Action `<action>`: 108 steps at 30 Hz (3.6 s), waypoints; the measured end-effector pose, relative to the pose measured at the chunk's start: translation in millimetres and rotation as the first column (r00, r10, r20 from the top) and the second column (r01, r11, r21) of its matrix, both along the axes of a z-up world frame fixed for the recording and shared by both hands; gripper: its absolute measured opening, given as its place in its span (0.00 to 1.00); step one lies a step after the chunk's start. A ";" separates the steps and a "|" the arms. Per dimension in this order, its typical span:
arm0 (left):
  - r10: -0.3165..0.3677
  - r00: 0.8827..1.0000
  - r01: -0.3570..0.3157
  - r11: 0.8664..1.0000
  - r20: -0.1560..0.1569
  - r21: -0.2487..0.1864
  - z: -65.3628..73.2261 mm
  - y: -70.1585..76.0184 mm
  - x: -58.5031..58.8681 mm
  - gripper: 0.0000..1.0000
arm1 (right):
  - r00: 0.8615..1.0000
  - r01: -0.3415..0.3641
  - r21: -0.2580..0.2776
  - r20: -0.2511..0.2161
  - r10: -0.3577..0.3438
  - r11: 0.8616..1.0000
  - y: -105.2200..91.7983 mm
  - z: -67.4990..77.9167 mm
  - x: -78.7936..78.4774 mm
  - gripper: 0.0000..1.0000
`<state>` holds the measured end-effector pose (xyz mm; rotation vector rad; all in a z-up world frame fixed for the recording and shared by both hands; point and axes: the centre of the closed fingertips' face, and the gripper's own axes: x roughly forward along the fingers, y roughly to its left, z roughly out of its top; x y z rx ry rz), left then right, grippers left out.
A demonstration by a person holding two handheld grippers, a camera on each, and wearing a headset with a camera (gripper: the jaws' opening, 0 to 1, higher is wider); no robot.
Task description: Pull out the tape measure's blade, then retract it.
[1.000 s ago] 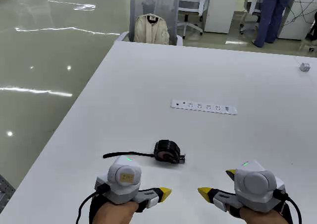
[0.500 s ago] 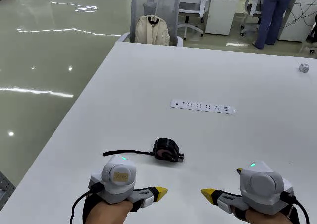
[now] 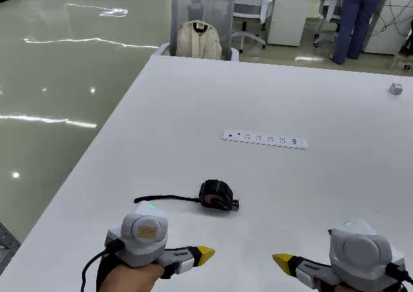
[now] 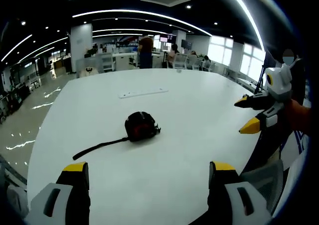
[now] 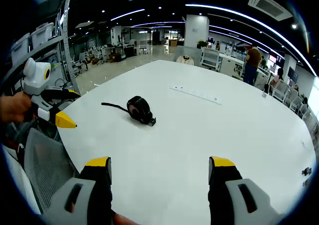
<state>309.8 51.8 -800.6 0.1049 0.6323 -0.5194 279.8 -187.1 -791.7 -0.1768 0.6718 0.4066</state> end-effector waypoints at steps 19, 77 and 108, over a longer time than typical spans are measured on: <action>0.005 1.000 -0.005 1.000 0.018 -0.004 16.1 16.9 -11.8 1.00 | 0.998 0.059 0.026 -0.037 -0.058 0.998 -12.4 4.3 -18.5 0.90; 0.039 0.999 -0.039 0.999 0.020 -0.014 20.9 47.0 -17.4 1.00 | 0.999 0.026 0.000 -0.042 -0.026 1.000 -13.8 12.5 -38.7 0.95; 0.064 0.998 -0.064 0.998 -0.010 -0.004 9.7 52.9 -11.2 1.00 | 0.998 -0.005 0.004 -0.066 0.005 1.000 -8.9 2.9 -28.5 0.93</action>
